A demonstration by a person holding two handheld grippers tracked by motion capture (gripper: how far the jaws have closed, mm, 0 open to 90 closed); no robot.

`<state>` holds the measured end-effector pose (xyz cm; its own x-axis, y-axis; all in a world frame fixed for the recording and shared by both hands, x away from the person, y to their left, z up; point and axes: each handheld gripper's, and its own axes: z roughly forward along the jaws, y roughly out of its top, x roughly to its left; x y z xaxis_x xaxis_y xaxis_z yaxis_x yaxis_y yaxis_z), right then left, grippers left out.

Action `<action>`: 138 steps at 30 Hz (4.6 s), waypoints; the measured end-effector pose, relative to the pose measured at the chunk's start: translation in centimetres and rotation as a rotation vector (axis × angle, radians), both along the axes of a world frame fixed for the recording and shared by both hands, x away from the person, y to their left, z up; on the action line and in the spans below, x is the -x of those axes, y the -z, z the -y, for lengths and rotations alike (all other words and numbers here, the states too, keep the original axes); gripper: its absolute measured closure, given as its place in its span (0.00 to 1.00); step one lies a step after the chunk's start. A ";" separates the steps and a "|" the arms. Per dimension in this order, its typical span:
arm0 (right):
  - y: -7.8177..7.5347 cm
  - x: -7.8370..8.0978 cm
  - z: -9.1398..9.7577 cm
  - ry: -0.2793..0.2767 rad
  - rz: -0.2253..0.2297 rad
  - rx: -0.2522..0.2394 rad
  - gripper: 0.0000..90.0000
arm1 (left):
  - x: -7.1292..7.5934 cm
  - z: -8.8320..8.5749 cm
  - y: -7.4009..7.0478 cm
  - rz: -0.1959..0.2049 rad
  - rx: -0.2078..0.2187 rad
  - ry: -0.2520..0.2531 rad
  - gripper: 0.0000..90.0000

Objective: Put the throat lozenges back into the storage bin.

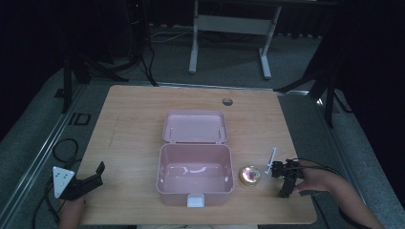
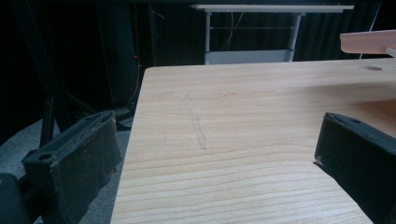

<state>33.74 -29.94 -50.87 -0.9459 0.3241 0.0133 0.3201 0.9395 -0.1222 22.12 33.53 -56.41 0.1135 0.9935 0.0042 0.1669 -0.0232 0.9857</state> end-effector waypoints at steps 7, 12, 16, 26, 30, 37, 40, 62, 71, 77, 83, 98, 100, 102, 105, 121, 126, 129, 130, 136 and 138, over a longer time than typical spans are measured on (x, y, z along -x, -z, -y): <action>0.2 -1.1 -2.1 -0.033 0.011 -0.013 0.16 | 0.0 0.0 0.0 0.001 -0.001 0.003 0.00; 0.4 -1.6 -3.4 -0.062 0.005 -0.014 0.16 | 0.0 0.0 0.0 0.003 0.001 0.006 0.00; 0.5 -1.9 -4.5 -0.083 0.006 -0.020 0.16 | 0.0 0.0 0.0 0.002 -0.001 0.007 0.00; 0.7 -2.6 -6.9 -0.114 0.007 -0.028 0.16 | 0.0 0.0 0.0 0.004 0.002 0.011 0.00; 0.8 -2.7 -7.5 -0.123 0.001 -0.028 0.16 | 0.1 0.0 0.0 0.005 0.003 0.012 0.00; 1.2 -3.1 -9.0 -0.176 -0.008 -0.022 0.16 | 0.1 0.0 0.0 0.006 0.004 0.015 0.00; 1.2 -3.0 -9.6 -0.160 -0.009 -0.019 0.16 | 0.1 0.0 0.0 0.006 0.004 0.015 0.00; -2.8 -3.0 -9.0 -0.182 -0.042 -0.005 0.22 | 0.0 0.0 0.0 0.003 -0.001 0.016 0.00; -6.7 -2.5 -8.9 -0.193 -0.023 -0.015 0.22 | 0.0 0.0 0.0 0.002 -0.002 0.016 0.00; -10.7 -2.1 -9.0 -0.199 0.019 -0.044 0.22 | 0.0 0.0 0.0 0.000 -0.004 0.017 0.00; -12.0 -2.1 -9.3 -0.201 0.030 -0.045 0.22 | 0.0 0.0 0.0 0.000 -0.004 0.018 0.00; -13.8 -1.4 -12.7 -0.247 0.010 -0.077 0.22 | 0.0 0.0 0.0 0.000 -0.003 0.020 0.00; -13.9 -1.3 -13.4 -0.262 0.008 -0.083 0.22 | 0.0 0.0 0.0 -0.001 -0.003 0.020 0.00; -13.9 -1.3 -14.1 -0.272 0.005 -0.084 0.22 | 0.0 0.0 0.0 -0.001 -0.003 0.020 0.00; -13.9 -1.2 -15.2 -0.289 0.003 -0.084 0.22 | 0.0 0.0 0.0 0.000 -0.001 0.021 0.00; -13.2 -0.7 -20.9 -0.378 -0.010 -0.087 0.22 | 0.1 -0.1 0.0 0.004 0.004 0.025 0.00; -12.6 -0.5 -21.8 -0.388 -0.023 -0.093 0.22 | 0.1 -0.1 0.0 0.004 0.005 0.027 0.00; -11.8 -0.4 -21.9 -0.390 -0.035 -0.084 0.22 | 0.1 -0.1 0.0 0.004 0.005 0.027 0.00; -11.4 -0.4 -21.9 -0.389 -0.040 -0.075 0.22 | 0.1 -0.1 0.0 0.004 0.005 0.027 0.00; -9.6 -0.5 -21.7 -0.384 -0.064 -0.071 0.22 | 0.0 -0.1 0.0 0.004 0.003 0.028 0.00; -9.1 -0.6 -21.7 -0.379 -0.066 -0.074 0.22 | 0.0 -0.1 0.0 0.003 0.002 0.028 0.00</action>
